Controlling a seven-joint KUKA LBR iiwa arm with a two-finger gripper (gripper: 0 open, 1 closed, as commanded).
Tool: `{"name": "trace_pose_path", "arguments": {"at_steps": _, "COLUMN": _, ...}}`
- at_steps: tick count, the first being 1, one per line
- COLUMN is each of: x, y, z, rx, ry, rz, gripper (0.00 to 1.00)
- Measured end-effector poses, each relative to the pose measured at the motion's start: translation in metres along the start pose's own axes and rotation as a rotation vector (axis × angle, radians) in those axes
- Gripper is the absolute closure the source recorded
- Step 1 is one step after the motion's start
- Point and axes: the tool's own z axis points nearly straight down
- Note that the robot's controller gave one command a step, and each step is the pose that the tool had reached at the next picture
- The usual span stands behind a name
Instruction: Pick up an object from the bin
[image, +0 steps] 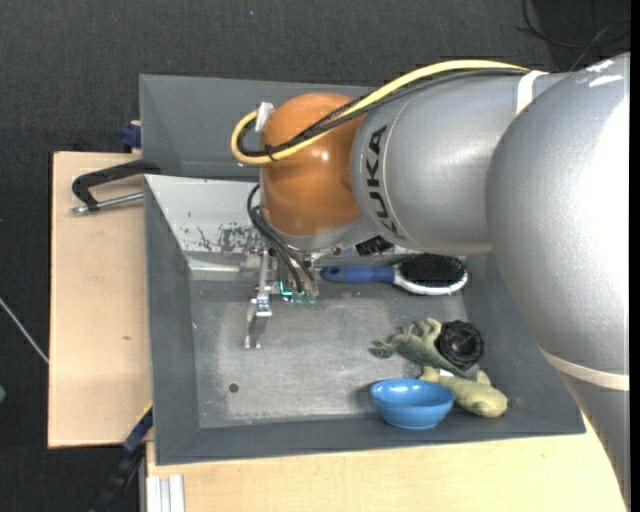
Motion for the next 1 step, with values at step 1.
{"name": "trace_pose_path", "arguments": {"at_steps": 1, "x": 0.0122, "y": -0.0648, "z": 0.0784, "rx": -0.004, "ry": -0.014, "rz": -0.024, "gripper": 0.0}}
